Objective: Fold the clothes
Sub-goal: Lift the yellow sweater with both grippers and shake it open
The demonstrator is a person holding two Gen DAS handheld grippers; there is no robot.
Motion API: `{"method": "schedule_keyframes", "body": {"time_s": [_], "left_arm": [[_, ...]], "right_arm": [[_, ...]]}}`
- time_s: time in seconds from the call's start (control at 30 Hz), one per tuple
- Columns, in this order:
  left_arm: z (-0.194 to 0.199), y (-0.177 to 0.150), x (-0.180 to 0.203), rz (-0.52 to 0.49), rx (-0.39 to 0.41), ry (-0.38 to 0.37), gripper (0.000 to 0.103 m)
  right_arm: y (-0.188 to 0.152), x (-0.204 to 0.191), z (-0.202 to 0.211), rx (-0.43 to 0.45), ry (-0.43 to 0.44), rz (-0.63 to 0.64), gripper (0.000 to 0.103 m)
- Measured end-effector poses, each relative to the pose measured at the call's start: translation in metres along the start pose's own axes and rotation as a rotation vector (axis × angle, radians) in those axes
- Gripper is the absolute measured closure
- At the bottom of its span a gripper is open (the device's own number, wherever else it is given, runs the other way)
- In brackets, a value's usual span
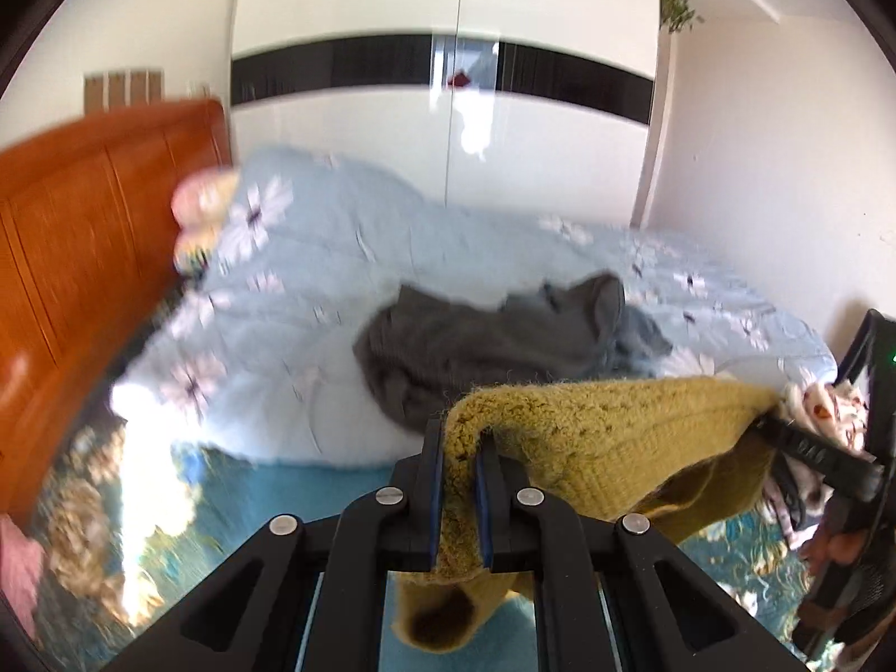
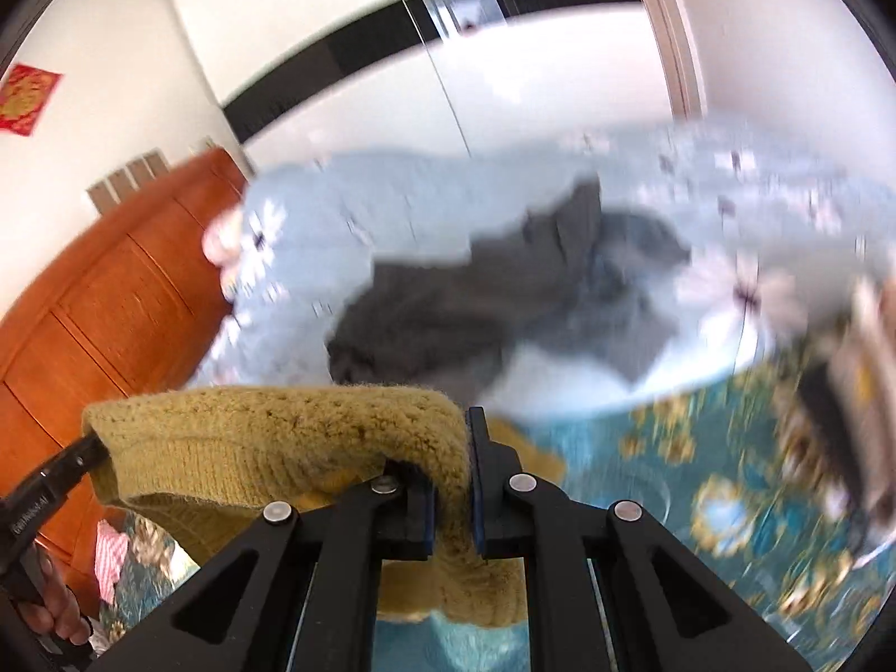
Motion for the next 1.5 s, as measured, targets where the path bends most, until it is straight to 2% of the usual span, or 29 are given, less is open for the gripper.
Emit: {"method": "schedule_keyframes", "body": {"time_s": [0.17,0.33,0.5,0.63,0.8,0.87,0.97,1.1,1.2,1.4,1.5], "left_arm": [[0.027,0.046,0.003,-0.025,0.094,0.023,0.093],[0.065,0.077,0.006,-0.031,0.181,0.018,0.093],[0.116,0.094,0.012,-0.078,0.258,-0.010,0.093],[0.159,0.107,0.022,-0.151,0.311,-0.039,0.093],[0.177,0.132,0.029,-0.208,0.341,-0.064,0.093],[0.162,0.133,0.031,-0.226,0.320,-0.054,0.093],[0.118,0.121,0.029,-0.215,0.238,-0.042,0.093],[0.039,0.073,0.019,-0.149,0.080,-0.042,0.093],[-0.007,0.038,0.017,-0.107,-0.011,-0.046,0.093],[-0.083,-0.024,0.017,-0.111,-0.171,-0.026,0.093],[-0.118,-0.046,0.011,-0.114,-0.223,-0.006,0.093]], "right_arm": [[0.059,-0.029,0.038,0.111,0.038,0.103,0.094],[0.094,-0.050,0.083,0.194,0.073,0.186,0.094],[0.106,-0.068,0.143,0.277,0.132,0.279,0.094],[0.111,-0.073,0.183,0.305,0.186,0.332,0.094],[0.127,-0.075,0.215,0.319,0.242,0.354,0.094],[0.129,-0.073,0.204,0.292,0.241,0.349,0.094],[0.118,-0.063,0.169,0.206,0.217,0.337,0.094],[0.077,-0.035,0.101,0.046,0.160,0.315,0.094],[0.050,-0.008,0.056,-0.032,0.110,0.265,0.094],[0.009,0.036,-0.020,-0.181,0.042,0.186,0.094],[-0.011,0.050,-0.057,-0.246,0.019,0.172,0.094]]}}
Point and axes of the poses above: each gripper's, at about its wrist camera, not at the fingertips, and z roughly against the way its jaws point, x to its right, y to its top, the point moved 5 cm from there along -z, roughly the way its jaws point, and after that the axes turned 15 degrees about x, right-handed, at the moved point
